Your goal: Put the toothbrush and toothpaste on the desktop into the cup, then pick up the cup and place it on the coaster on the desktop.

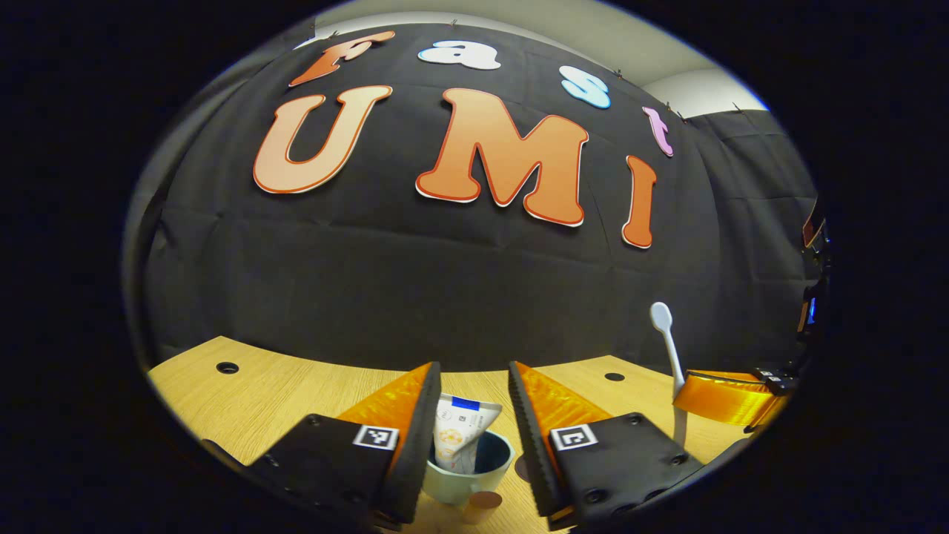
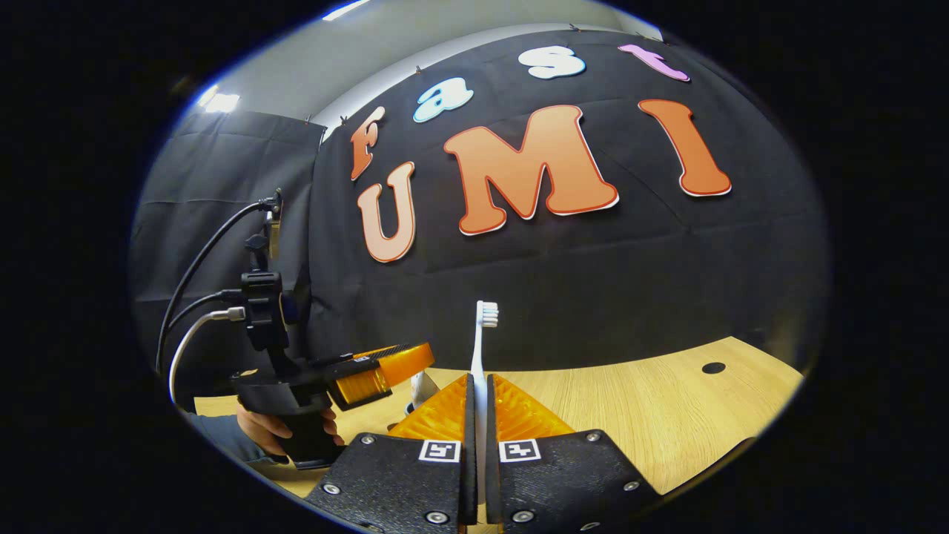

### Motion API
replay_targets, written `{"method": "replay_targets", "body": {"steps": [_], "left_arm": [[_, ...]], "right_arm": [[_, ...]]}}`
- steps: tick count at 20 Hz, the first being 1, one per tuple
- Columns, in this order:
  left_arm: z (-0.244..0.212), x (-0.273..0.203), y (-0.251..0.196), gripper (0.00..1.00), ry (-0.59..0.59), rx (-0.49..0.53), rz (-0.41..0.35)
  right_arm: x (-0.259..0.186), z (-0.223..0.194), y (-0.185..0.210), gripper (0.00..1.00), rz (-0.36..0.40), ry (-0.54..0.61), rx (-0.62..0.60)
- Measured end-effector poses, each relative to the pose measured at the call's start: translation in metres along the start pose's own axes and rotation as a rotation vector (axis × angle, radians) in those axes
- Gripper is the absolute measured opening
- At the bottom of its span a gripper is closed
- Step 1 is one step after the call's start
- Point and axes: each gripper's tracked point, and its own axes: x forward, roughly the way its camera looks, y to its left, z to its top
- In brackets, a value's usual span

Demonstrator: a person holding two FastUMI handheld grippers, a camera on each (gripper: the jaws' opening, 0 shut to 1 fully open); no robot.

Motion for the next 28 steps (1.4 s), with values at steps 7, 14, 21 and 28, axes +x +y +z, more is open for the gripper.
{"method": "replay_targets", "body": {"steps": [7,14,21,28], "left_arm": [[0.003,-0.034,0.021,0.95,0.044,0.017,0.033],[0.000,-0.065,0.039,0.99,0.071,0.060,0.090],[-0.006,-0.093,0.042,0.99,0.083,0.149,0.111],[-0.011,-0.106,0.031,0.99,0.085,0.139,0.081]], "right_arm": [[0.024,0.015,0.018,0.05,0.046,-0.075,0.021],[0.053,0.031,0.031,0.05,0.089,-0.148,0.039],[0.075,0.024,0.042,0.05,0.118,-0.187,0.096],[0.102,0.019,0.034,0.05,0.093,-0.282,0.157]]}}
